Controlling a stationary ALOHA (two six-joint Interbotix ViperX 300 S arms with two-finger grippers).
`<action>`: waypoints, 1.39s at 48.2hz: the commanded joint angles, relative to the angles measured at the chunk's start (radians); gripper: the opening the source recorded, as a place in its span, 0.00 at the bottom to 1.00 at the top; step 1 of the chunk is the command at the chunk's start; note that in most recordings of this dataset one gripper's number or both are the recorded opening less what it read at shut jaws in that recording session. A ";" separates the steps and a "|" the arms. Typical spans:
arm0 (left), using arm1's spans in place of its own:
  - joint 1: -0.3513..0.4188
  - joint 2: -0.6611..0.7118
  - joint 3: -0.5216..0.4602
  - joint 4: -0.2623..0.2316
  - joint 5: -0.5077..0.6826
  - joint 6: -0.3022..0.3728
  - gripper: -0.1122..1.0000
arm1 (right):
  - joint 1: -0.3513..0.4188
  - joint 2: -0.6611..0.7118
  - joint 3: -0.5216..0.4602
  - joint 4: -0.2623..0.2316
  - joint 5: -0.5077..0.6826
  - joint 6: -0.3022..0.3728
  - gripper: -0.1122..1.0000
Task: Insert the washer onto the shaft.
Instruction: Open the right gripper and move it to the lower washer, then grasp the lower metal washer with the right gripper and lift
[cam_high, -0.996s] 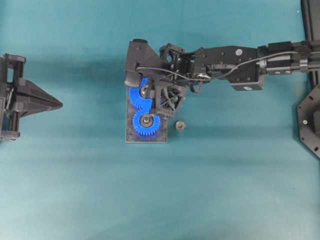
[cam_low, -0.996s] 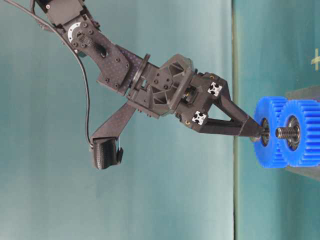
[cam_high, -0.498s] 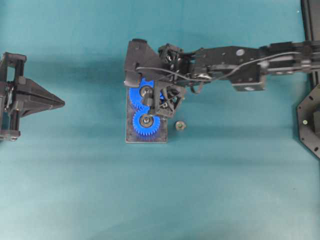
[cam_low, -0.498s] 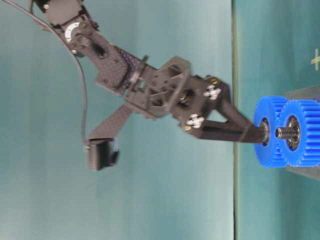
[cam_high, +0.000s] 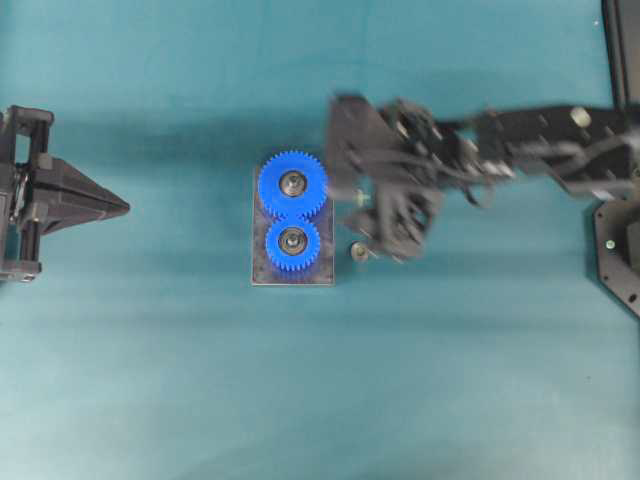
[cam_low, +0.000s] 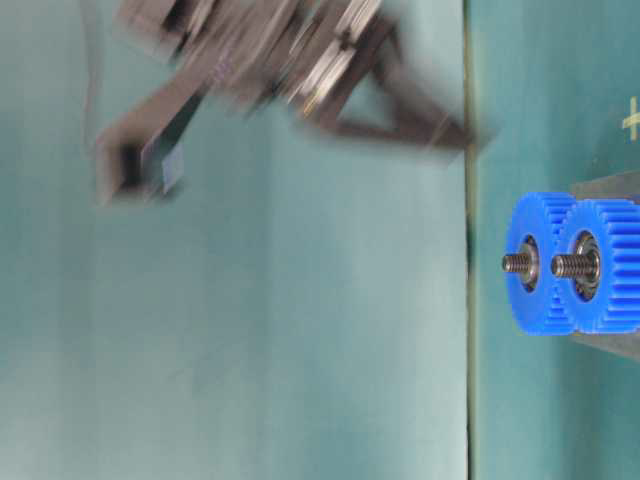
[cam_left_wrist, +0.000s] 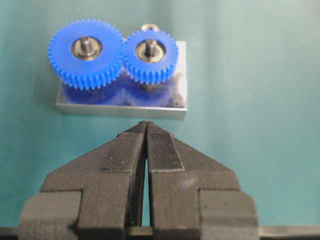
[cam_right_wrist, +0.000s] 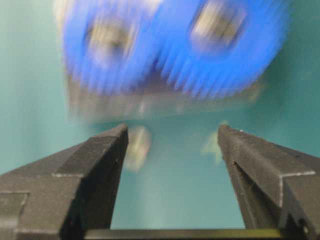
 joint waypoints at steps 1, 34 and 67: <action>0.000 0.003 -0.031 0.003 -0.005 0.002 0.11 | 0.034 -0.026 0.054 0.003 -0.071 0.017 0.80; 0.000 0.005 -0.040 0.003 -0.002 0.000 0.11 | 0.064 0.161 0.124 0.005 -0.356 0.084 0.76; 0.000 0.006 -0.048 0.003 -0.002 -0.002 0.11 | 0.032 0.210 0.115 0.003 -0.308 0.087 0.39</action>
